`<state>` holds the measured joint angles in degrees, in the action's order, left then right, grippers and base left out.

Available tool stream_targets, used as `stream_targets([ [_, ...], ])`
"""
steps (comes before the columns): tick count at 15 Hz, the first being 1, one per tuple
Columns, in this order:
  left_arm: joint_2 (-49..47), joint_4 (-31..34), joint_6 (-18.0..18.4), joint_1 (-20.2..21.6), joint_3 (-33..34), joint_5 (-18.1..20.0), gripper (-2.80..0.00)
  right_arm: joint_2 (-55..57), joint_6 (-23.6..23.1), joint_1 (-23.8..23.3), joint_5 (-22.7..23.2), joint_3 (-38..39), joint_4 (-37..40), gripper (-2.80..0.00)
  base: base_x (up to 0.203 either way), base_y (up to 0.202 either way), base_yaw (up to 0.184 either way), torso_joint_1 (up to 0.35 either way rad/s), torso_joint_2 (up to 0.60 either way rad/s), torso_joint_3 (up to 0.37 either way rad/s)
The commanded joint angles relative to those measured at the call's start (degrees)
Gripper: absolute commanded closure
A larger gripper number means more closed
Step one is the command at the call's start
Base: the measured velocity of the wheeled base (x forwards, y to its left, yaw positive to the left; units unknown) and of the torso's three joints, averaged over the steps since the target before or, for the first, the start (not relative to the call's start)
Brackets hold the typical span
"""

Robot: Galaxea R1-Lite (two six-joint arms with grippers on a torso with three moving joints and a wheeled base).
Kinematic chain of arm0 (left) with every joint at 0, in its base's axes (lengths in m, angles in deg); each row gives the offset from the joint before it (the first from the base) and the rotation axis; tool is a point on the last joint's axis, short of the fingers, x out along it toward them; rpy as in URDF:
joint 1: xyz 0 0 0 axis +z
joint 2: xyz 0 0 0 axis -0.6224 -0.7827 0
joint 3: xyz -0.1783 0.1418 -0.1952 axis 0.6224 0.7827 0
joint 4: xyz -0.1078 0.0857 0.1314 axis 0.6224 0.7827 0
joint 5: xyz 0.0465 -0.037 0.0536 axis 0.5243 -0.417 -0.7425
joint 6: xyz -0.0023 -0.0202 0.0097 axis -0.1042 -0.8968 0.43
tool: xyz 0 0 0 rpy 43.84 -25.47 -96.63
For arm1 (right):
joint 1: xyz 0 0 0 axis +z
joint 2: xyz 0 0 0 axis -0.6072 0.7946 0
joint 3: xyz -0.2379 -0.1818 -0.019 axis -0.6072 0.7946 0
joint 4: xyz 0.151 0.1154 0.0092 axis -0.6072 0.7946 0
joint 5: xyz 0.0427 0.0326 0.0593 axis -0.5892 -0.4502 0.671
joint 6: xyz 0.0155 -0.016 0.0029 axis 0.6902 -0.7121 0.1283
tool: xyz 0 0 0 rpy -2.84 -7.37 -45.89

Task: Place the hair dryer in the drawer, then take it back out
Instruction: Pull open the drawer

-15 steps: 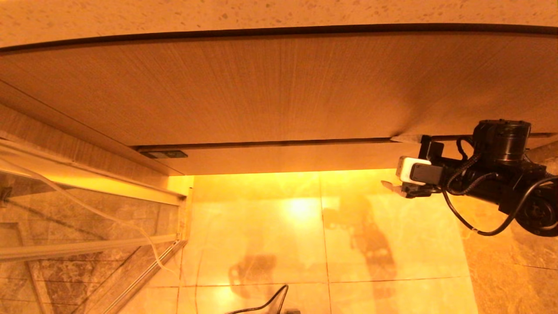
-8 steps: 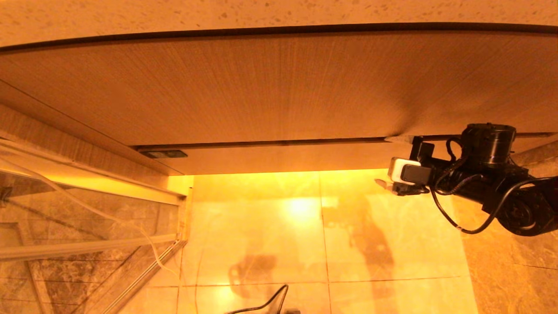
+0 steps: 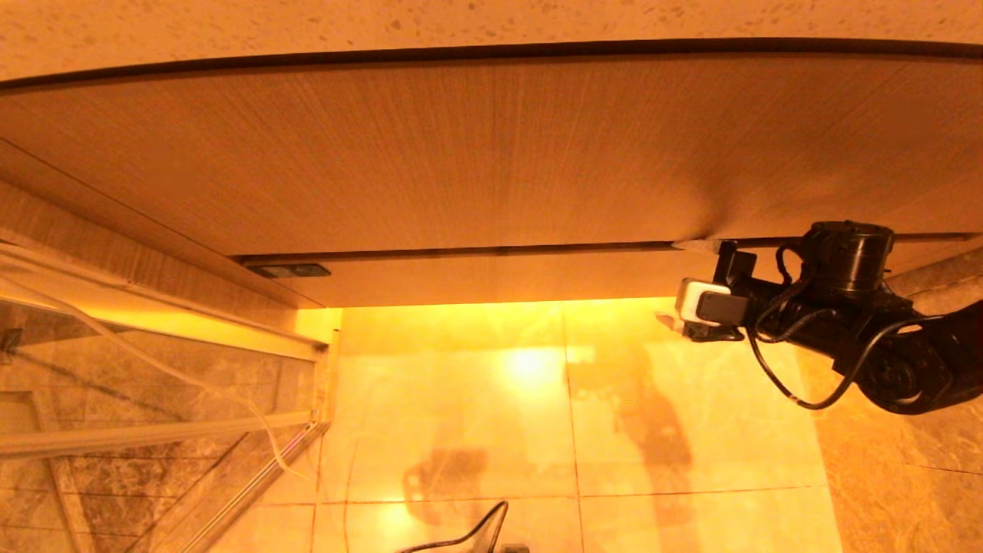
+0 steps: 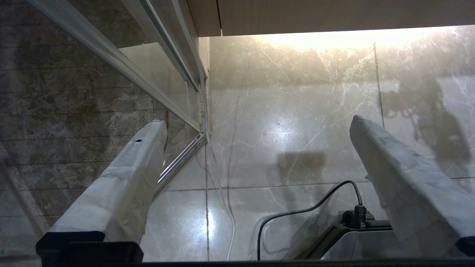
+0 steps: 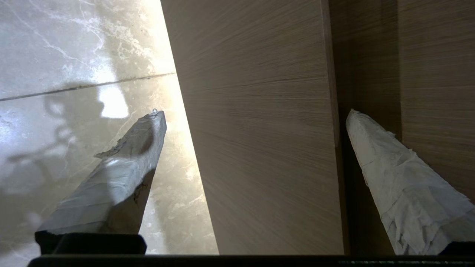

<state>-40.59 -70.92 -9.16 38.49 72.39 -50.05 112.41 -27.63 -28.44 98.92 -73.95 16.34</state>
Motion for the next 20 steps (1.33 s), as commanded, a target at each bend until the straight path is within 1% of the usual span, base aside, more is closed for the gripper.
stream_targets([
  [1, 0.0, 0.0, 0.0, 0.0, 0.0, 0.0, -2.80, 1.0, -0.4, 0.3, 0.2, 0.0, -0.1, -2.80, 0.000, 0.000, 0.000, 0.000, 0.00, 0.000],
  [5, 0.0, 0.0, 0.0, 0.0, 0.0, 0.0, -2.80, 2.0, -0.6, 0.6, 0.5, 0.2, -2.6, -2.80, 0.000, 0.000, 0.000, 0.000, 0.00, 0.000],
  [8, 0.0, 0.0, 0.0, 0.0, 0.0, 0.0, -2.80, 3.0, -0.8, 1.0, -0.1, 0.1, -1.8, -2.80, 0.000, 0.000, 0.000, 0.000, 0.00, 0.000],
  [12, 0.0, 0.0, 0.0, 0.0, 0.0, 0.0, -2.80, 4.5, -2.5, 1.3, -0.1, -0.9, 1.2, -2.80, 0.000, 0.000, 0.000, 0.000, 0.00, 0.000],
  [17, 0.0, 0.0, 0.0, 0.0, 0.0, 0.0, -2.80, 4.9, -2.4, 1.6, -0.9, -0.7, 2.6, -2.80, 0.000, 0.000, 0.000, 0.000, 0.00, 0.000],
  [18, 0.0, 0.0, 0.0, 0.0, 0.0, 0.0, -2.80, 4.7, -2.4, 1.6, -0.9, -0.8, 4.0, -2.80, 0.000, 0.000, 0.000, 0.000, 0.00, 0.000],
  [20, 0.0, 0.0, 0.0, 0.0, 0.0, 0.0, -2.80, 4.3, -2.4, 1.6, -0.9, -0.8, 9.5, -2.80, 0.000, 0.000, 0.000, 0.000, 0.00, 0.000],
])
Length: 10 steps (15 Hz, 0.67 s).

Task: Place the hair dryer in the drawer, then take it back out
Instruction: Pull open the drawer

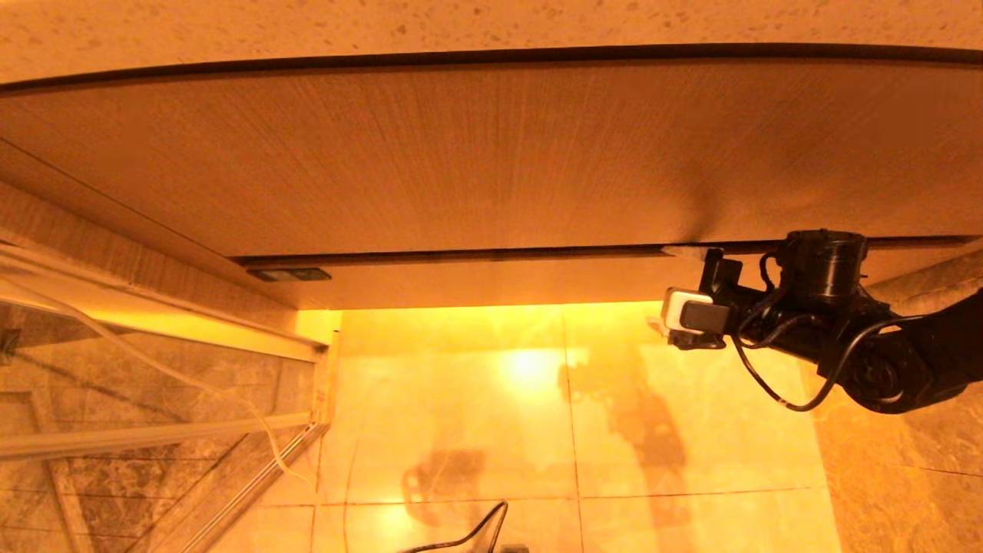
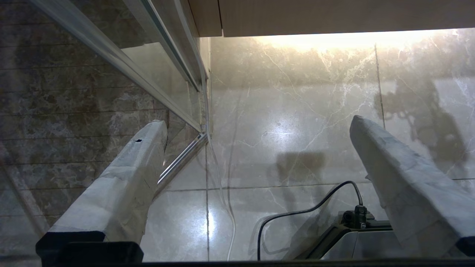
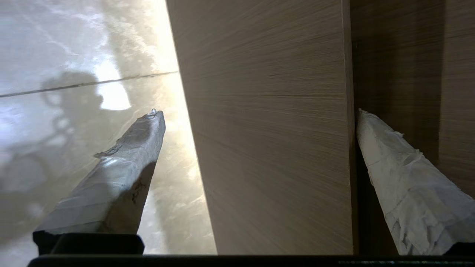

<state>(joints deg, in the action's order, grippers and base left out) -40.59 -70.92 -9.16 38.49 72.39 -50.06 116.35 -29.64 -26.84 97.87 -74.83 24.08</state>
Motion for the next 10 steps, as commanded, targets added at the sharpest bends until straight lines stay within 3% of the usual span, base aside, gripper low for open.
stream_targets([
  [1, 0.0, 0.0, 0.0, 0.0, 0.0, 0.0, -2.80, 0.2, -0.4, 0.0, 0.1, 0.1, 3.8, -2.80, 0.000, 0.000, 0.000, 0.000, 0.00, 0.000],
  [6, 0.0, 0.0, 0.0, 0.0, 0.0, 0.0, -2.80, -0.4, -0.4, 0.0, 0.0, 0.1, 6.0, -2.80, 0.000, 0.000, 0.000, 0.000, 0.00, 0.000],
  [10, 0.0, 0.0, 0.0, 0.0, 0.0, 0.0, -2.80, -4.2, -0.6, 0.0, -0.2, -0.1, 15.1, -2.80, 0.000, 0.000, 0.000, 0.000, 0.00, 0.000],
])
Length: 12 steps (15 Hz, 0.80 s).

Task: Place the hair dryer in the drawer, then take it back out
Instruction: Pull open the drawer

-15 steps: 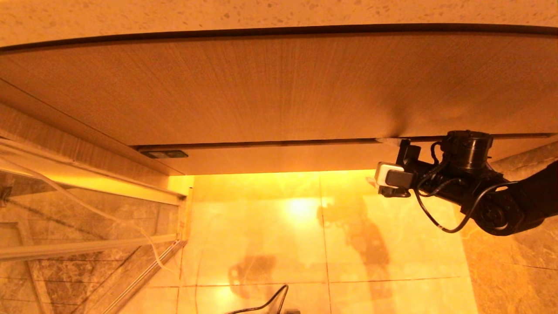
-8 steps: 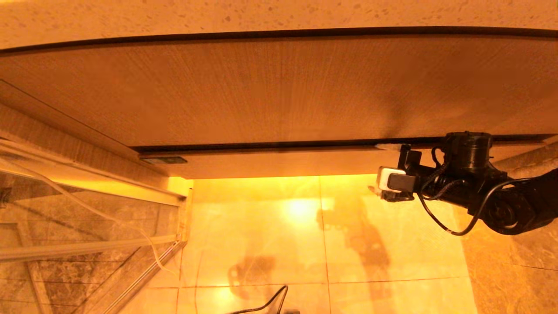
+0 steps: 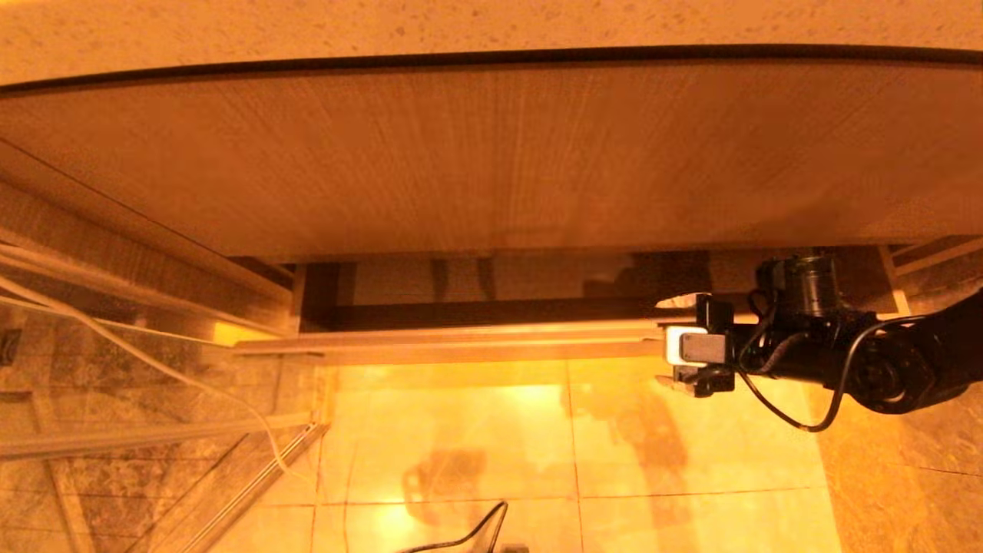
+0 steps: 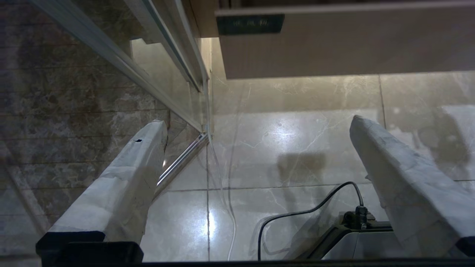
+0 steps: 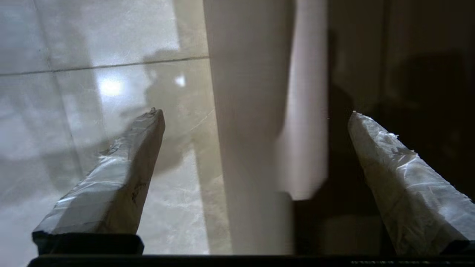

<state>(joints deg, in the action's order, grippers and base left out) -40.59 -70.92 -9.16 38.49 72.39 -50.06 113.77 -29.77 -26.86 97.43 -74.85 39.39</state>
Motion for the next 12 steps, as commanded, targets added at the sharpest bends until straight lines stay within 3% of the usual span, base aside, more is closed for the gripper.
stream_targets([
  [1, 0.0, 0.0, 0.0, 0.0, 0.0, 0.0, -2.80, -3.7, -1.1, -0.1, 0.0, -0.1, 4.1, -2.80, 0.000, 0.000, 0.000, 0.000, 0.00, 0.000],
  [4, 0.0, 0.0, 0.0, 0.0, 0.0, 0.0, -2.80, -9.1, -4.3, -0.6, -2.9, 0.2, 15.3, -2.80, 0.000, 0.000, 0.000, 0.000, 0.00, 0.000],
  [7, 0.0, 0.0, 0.0, 0.0, 0.0, 0.0, -2.80, -11.7, -4.6, -0.5, -7.7, 1.0, 17.3, -2.80, 0.000, 0.000, 0.000, 0.000, 0.00, 0.000],
  [12, 0.0, 0.0, 0.0, 0.0, 0.0, 0.0, -2.80, -13.6, -5.7, -0.5, -11.4, 1.7, 21.3, -2.80, 0.000, 0.000, 0.000, 0.000, 0.00, 0.000],
])
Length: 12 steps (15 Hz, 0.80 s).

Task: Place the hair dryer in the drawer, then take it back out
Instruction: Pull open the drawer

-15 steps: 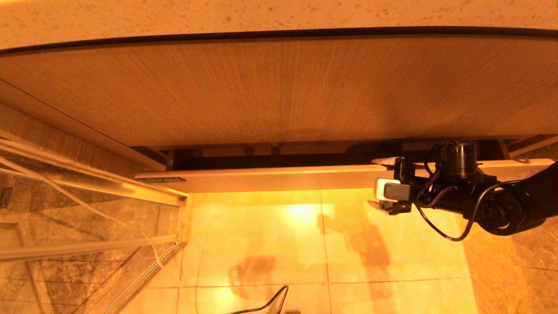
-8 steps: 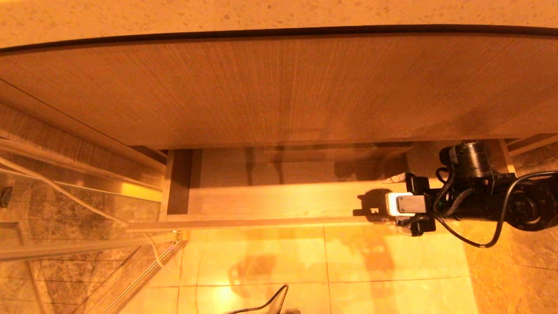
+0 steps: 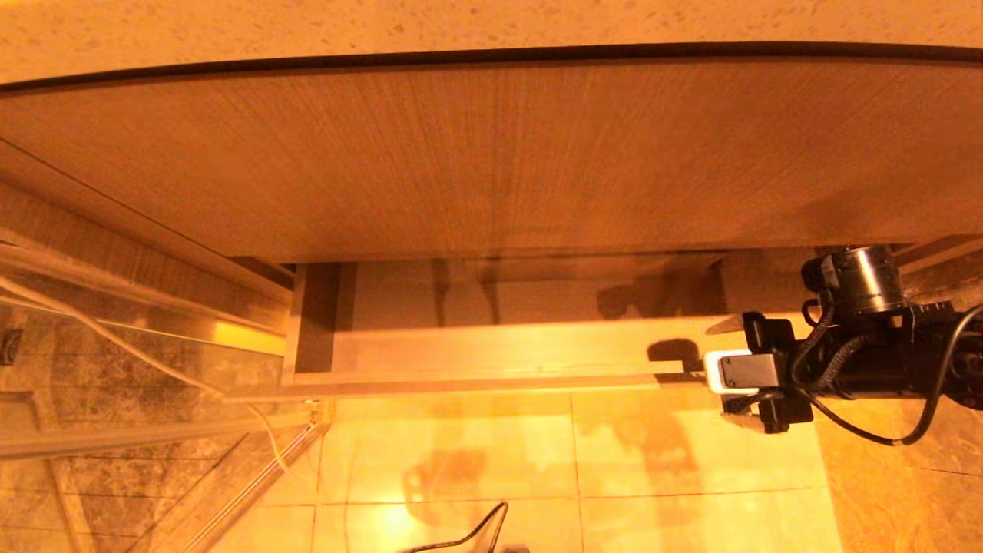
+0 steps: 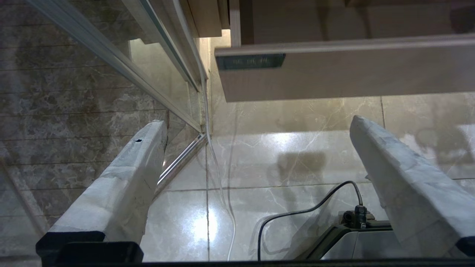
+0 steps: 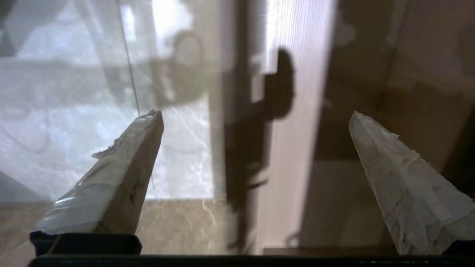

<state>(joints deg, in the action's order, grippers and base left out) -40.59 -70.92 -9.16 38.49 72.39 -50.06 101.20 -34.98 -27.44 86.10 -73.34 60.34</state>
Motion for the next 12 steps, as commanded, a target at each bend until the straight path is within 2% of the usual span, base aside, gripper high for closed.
stream_targets([
  [1, 0.0, 0.0, 0.0, 0.0, 0.0, 0.0, -2.80, -1.7, -0.7, 0.0, -0.1, 0.2, 0.5, -2.80, 0.000, 0.000, 0.000, 0.000, 0.00, 0.000],
  [6, 0.0, 0.0, 0.0, 0.0, 0.0, 0.0, -2.80, -2.3, -0.5, 0.1, -0.4, 0.0, 0.5, -2.80, 0.000, 0.000, 0.000, 0.000, 0.00, 0.000],
  [10, 0.0, 0.0, 0.0, 0.0, 0.0, 0.0, -2.80, -3.1, -0.2, 0.2, -4.2, 1.4, 3.1, -2.80, 0.000, 0.000, 0.000, 0.000, 0.00, 0.000],
  [12, 0.0, 0.0, 0.0, 0.0, 0.0, 0.0, -2.80, -3.0, 0.0, 0.3, -4.5, 1.8, 4.6, -2.80, 0.000, 0.000, 0.000, 0.000, 0.00, 0.000],
])
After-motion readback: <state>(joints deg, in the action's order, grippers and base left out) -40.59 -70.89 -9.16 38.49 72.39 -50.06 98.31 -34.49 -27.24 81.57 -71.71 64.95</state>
